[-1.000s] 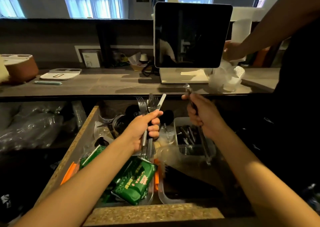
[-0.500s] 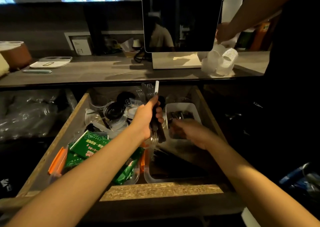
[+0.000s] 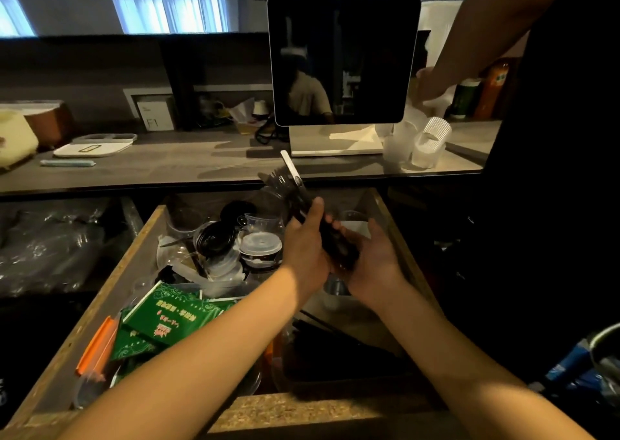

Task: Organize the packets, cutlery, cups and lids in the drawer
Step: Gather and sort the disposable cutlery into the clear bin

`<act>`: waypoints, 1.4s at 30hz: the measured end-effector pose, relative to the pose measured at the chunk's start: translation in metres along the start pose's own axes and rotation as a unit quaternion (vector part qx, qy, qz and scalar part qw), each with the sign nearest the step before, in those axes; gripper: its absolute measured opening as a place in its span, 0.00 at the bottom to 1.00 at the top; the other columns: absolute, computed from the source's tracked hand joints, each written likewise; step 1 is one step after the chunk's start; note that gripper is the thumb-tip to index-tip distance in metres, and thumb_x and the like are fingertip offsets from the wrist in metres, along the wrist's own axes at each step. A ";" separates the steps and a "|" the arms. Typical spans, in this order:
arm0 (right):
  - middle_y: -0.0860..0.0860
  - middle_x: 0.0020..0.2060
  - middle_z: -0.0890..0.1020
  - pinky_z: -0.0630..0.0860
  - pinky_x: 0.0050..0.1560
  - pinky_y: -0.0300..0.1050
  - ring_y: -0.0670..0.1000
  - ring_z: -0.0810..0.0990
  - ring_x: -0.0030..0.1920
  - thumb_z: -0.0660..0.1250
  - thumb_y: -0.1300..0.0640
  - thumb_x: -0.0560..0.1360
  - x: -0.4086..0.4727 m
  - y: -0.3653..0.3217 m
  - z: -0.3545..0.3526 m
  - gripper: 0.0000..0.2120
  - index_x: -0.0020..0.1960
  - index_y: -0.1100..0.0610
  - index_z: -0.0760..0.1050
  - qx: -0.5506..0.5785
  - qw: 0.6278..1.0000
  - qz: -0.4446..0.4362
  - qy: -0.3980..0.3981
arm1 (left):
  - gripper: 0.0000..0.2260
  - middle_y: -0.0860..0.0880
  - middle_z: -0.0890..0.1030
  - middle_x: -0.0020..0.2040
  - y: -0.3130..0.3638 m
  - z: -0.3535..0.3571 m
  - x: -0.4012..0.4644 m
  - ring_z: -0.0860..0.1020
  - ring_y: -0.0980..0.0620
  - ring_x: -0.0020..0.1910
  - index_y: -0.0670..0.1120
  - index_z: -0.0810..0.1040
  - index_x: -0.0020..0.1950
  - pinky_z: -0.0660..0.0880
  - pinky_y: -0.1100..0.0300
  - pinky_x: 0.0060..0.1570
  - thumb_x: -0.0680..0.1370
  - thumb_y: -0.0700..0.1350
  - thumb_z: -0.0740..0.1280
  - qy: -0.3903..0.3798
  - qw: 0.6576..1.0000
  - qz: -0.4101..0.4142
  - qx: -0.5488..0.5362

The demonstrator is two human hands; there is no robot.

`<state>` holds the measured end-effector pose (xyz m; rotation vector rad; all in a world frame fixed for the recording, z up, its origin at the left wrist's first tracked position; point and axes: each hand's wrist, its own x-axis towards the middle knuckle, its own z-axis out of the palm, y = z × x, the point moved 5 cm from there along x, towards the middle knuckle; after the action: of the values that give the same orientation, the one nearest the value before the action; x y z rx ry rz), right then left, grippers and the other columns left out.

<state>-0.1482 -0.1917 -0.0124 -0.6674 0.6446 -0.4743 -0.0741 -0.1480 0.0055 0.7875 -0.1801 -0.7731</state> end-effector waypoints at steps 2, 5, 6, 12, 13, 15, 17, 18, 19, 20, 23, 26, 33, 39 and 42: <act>0.58 0.54 0.84 0.71 0.66 0.57 0.57 0.80 0.58 0.51 0.37 0.81 0.003 -0.005 -0.004 0.28 0.57 0.58 0.79 -0.104 0.995 -0.013 -0.002 | 0.09 0.51 0.70 0.30 0.006 -0.005 0.005 0.70 0.56 0.25 0.46 0.71 0.44 0.70 0.62 0.27 0.83 0.45 0.64 0.006 0.999 0.004 0.045; 0.59 0.53 0.84 0.76 0.54 0.50 0.56 0.82 0.53 0.50 0.39 0.82 0.008 -0.027 -0.005 0.28 0.60 0.59 0.77 -0.167 0.982 -0.081 0.016 | 0.12 0.52 0.70 0.29 0.007 -0.009 0.004 0.68 0.56 0.24 0.47 0.74 0.43 0.68 0.63 0.24 0.82 0.52 0.65 -0.023 0.991 -0.055 0.121; 0.59 0.50 0.83 0.77 0.50 0.49 0.56 0.82 0.48 0.49 0.39 0.82 0.010 -0.033 0.000 0.29 0.62 0.60 0.76 -0.163 0.983 -0.083 -0.009 | 0.14 0.52 0.69 0.29 0.005 -0.010 0.002 0.68 0.56 0.24 0.47 0.75 0.42 0.67 0.63 0.24 0.82 0.55 0.63 -0.035 0.985 -0.082 0.149; 0.56 0.40 0.80 0.73 0.27 0.40 0.48 0.72 0.25 0.58 0.42 0.80 0.016 -0.037 0.027 0.26 0.60 0.64 0.79 -0.285 0.952 -0.011 -0.109 | 0.23 0.51 0.69 0.28 -0.009 -0.010 0.000 0.67 0.55 0.22 0.46 0.74 0.44 0.65 0.63 0.21 0.80 0.65 0.58 -0.081 0.945 -0.165 0.271; 0.56 0.41 0.82 0.72 0.25 0.39 0.47 0.73 0.23 0.61 0.45 0.80 0.017 -0.036 0.029 0.24 0.59 0.65 0.79 -0.288 0.952 -0.015 -0.107 | 0.24 0.50 0.69 0.28 -0.008 -0.012 0.002 0.67 0.55 0.22 0.46 0.74 0.44 0.65 0.63 0.22 0.79 0.67 0.57 -0.085 0.942 -0.165 0.279; 0.56 0.39 0.81 0.71 0.23 0.37 0.45 0.73 0.22 0.65 0.50 0.79 0.024 -0.038 0.028 0.19 0.59 0.66 0.78 -0.278 0.955 -0.039 -0.092 | 0.28 0.50 0.68 0.29 -0.006 -0.013 0.002 0.66 0.55 0.23 0.45 0.73 0.43 0.65 0.64 0.21 0.78 0.70 0.54 -0.106 0.939 -0.177 0.274; 0.53 0.28 0.77 0.70 0.23 0.37 0.46 0.71 0.21 0.67 0.52 0.78 0.029 -0.036 0.025 0.15 0.53 0.65 0.78 -0.278 0.956 -0.045 -0.084 | 0.31 0.49 0.66 0.29 -0.005 -0.015 0.001 0.65 0.55 0.22 0.44 0.72 0.41 0.64 0.66 0.21 0.77 0.72 0.50 -0.124 0.938 -0.203 0.253; 0.51 0.24 0.74 0.70 0.23 0.36 0.46 0.70 0.20 0.67 0.52 0.78 0.032 -0.033 0.024 0.13 0.48 0.63 0.78 -0.277 0.956 -0.039 -0.083 | 0.32 0.49 0.66 0.29 -0.006 -0.017 0.001 0.64 0.55 0.22 0.44 0.72 0.41 0.64 0.66 0.21 0.77 0.72 0.48 -0.126 0.936 -0.213 0.250; 0.50 0.21 0.73 0.69 0.22 0.36 0.46 0.69 0.20 0.67 0.52 0.78 0.034 -0.030 0.022 0.11 0.45 0.61 0.77 -0.273 0.958 -0.032 -0.083 | 0.33 0.49 0.65 0.29 -0.007 -0.018 0.002 0.64 0.55 0.22 0.43 0.72 0.41 0.64 0.66 0.21 0.77 0.72 0.47 -0.126 0.934 -0.220 0.253; 0.49 0.20 0.72 0.69 0.22 0.36 0.47 0.69 0.19 0.67 0.52 0.78 0.034 -0.028 0.020 0.11 0.43 0.59 0.77 -0.269 0.959 -0.027 -0.084 | 0.34 0.49 0.65 0.28 -0.008 -0.021 0.004 0.64 0.54 0.22 0.43 0.72 0.41 0.64 0.66 0.21 0.77 0.72 0.47 -0.125 0.931 -0.223 0.261; 0.49 0.18 0.69 0.68 0.24 0.37 0.48 0.68 0.19 0.68 0.49 0.77 0.035 -0.023 0.017 0.15 0.38 0.58 0.76 -0.282 0.956 -0.016 -0.076 | 0.35 0.48 0.66 0.27 -0.015 -0.025 0.009 0.65 0.53 0.22 0.43 0.72 0.41 0.65 0.65 0.22 0.77 0.73 0.44 -0.112 0.925 -0.229 0.282; 0.50 0.20 0.67 0.66 0.22 0.35 0.49 0.66 0.18 0.69 0.45 0.76 0.041 -0.022 0.009 0.17 0.34 0.56 0.76 -0.309 0.950 -0.002 -0.034 | 0.34 0.46 0.72 0.30 -0.022 -0.022 0.012 0.72 0.52 0.24 0.43 0.76 0.50 0.72 0.62 0.25 0.80 0.70 0.43 -0.107 0.924 -0.220 0.294; 0.48 0.26 0.71 0.68 0.22 0.37 0.44 0.68 0.22 0.65 0.58 0.79 0.079 -0.069 -0.002 0.09 0.40 0.55 0.70 -0.010 0.989 -0.146 -0.005 | 0.31 0.38 0.81 0.52 -0.003 -0.038 0.043 0.80 0.44 0.47 0.37 0.77 0.57 0.77 0.55 0.47 0.84 0.62 0.49 -0.082 0.910 -0.222 0.340; 0.50 0.33 0.78 0.74 0.30 0.42 0.47 0.76 0.29 0.69 0.59 0.77 0.119 -0.099 -0.004 0.04 0.45 0.53 0.75 -0.316 0.891 -0.303 0.121 | 0.24 0.39 0.81 0.53 0.006 -0.031 0.083 0.80 0.42 0.52 0.39 0.78 0.53 0.75 0.51 0.54 0.85 0.57 0.53 -0.026 0.933 -0.166 0.318; 0.53 0.40 0.81 0.77 0.34 0.43 0.51 0.79 0.37 0.66 0.61 0.78 0.152 -0.080 -0.017 0.05 0.53 0.57 0.77 -0.414 0.868 -0.235 0.139 | 0.25 0.39 0.78 0.60 -0.007 -0.033 0.099 0.76 0.41 0.59 0.40 0.77 0.58 0.72 0.49 0.58 0.85 0.59 0.52 -0.006 0.921 -0.181 0.345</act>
<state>-0.0677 -0.3433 -0.0266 -1.6194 0.9726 -0.7595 0.0067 -0.1995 -0.0355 1.5161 -0.3336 -1.0830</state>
